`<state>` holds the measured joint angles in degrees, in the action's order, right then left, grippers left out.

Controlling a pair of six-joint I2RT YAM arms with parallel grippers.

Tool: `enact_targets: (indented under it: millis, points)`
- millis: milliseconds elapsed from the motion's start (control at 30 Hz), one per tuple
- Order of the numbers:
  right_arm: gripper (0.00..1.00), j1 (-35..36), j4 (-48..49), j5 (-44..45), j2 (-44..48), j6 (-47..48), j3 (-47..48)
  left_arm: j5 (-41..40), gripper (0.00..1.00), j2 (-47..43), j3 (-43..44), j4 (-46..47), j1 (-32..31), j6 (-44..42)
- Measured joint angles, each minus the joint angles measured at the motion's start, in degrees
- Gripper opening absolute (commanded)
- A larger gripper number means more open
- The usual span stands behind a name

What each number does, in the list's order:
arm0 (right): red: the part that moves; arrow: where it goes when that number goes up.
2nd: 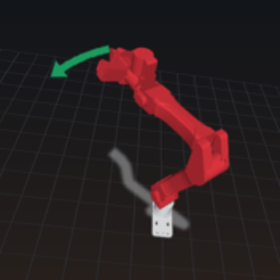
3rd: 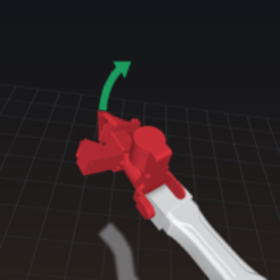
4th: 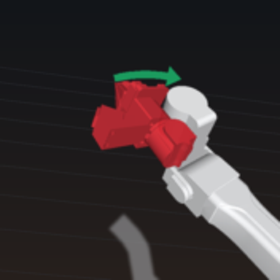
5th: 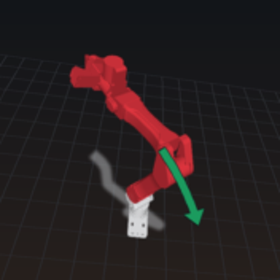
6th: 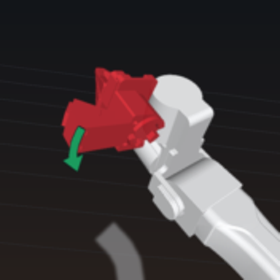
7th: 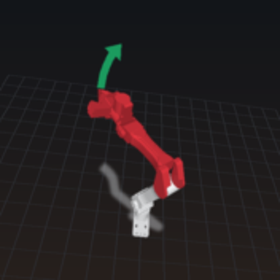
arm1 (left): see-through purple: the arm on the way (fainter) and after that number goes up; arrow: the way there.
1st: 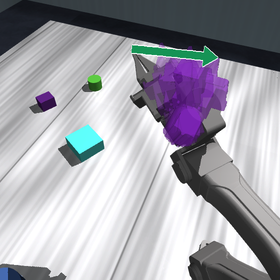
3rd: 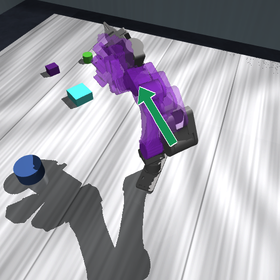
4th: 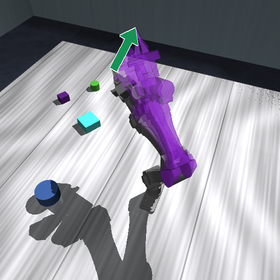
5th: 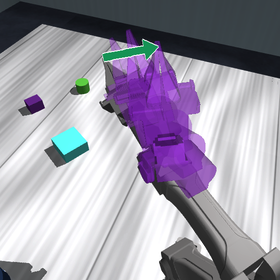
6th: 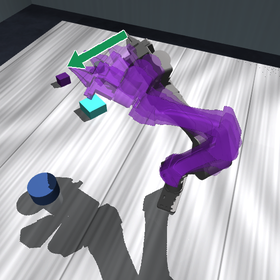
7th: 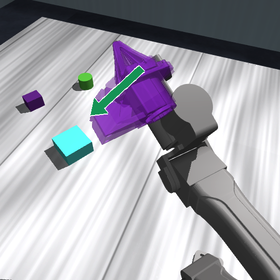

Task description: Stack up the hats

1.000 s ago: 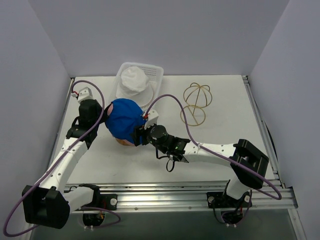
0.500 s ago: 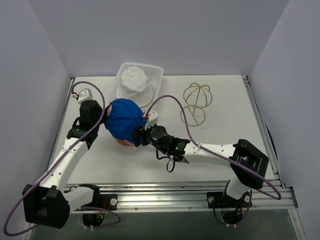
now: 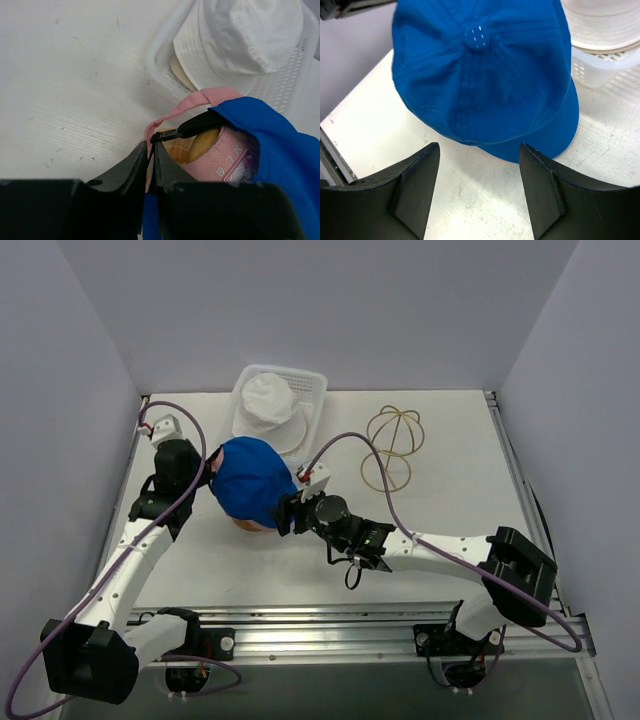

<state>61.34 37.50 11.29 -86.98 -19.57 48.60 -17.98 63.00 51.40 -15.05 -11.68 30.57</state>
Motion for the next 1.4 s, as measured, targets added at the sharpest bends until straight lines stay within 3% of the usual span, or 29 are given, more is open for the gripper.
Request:
enact_targets:
  millis: [333, 533, 700, 1400]
  points:
    - [0.6, 0.0, 5.7, 0.22, 1.97, -0.02, -7.85, 2.29, 0.24, 0.42, 0.2, 0.24, 0.0, -0.02]
    - [0.6, 0.0, 8.15, 0.39, 0.07, -0.07, -10.78, 2.51, 0.12, 2.14, 0.2, 0.7, 0.0, -0.26]
    - [0.6, -0.17, 10.08, 0.7, -0.24, -0.07, -10.78, 2.03, 0.1, 2.86, 0.17, 1.2, 0.0, -0.85]
    - [0.6, -2.82, 27.63, -2.16, -16.79, 2.43, -11.02, 0.5, 0.09, 2.78, -2.03, 3.91, 0.0, -1.27]
